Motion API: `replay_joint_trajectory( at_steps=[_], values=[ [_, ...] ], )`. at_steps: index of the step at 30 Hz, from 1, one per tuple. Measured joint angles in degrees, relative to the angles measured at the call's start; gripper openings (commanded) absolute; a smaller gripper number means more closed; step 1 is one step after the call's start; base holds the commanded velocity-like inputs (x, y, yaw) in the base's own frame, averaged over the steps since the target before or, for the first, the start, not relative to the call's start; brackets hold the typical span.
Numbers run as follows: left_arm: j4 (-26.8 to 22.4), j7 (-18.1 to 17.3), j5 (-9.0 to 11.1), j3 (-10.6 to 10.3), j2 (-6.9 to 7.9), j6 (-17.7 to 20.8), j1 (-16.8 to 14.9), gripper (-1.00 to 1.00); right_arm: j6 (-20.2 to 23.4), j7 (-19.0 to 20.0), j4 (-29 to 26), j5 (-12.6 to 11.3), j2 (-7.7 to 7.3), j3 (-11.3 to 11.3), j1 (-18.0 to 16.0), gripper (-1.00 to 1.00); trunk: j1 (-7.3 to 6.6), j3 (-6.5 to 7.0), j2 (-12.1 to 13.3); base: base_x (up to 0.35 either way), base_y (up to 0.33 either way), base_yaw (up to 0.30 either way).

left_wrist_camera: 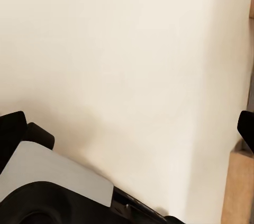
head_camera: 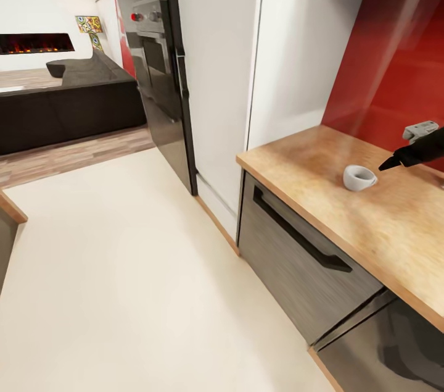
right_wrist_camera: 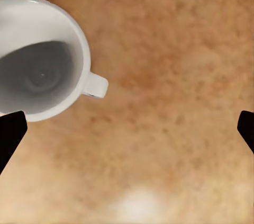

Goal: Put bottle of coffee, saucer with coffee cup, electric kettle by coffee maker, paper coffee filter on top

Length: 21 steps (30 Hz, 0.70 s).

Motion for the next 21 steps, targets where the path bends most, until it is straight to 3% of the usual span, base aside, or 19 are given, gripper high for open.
replay_joint_trajectory(
  at_steps=[6,16,21],
  values=[
    [0.0,0.0,0.0,0.0,0.04,0.0,0.0,1.0,0.0,0.0,-0.2,0.0,0.0,0.1,0.0,1.0,-0.02,0.0,0.0,0.185,-0.002,0.0],
    [0.0,-0.2,0.0,0.0,0.04,0.0,0.0,1.0,0.0,-0.1,-0.3,-0.1,0.0,0.3,0.2,1.0,0.0,0.0,0.0,0.027,0.0,0.0],
    [0.0,-0.2,0.0,0.0,0.04,0.0,0.0,1.0,-0.4,-0.2,-0.4,-0.1,0.03,3.2,0.3,1.0,0.0,0.0,0.0,0.001,0.0,0.0]
  ],
)
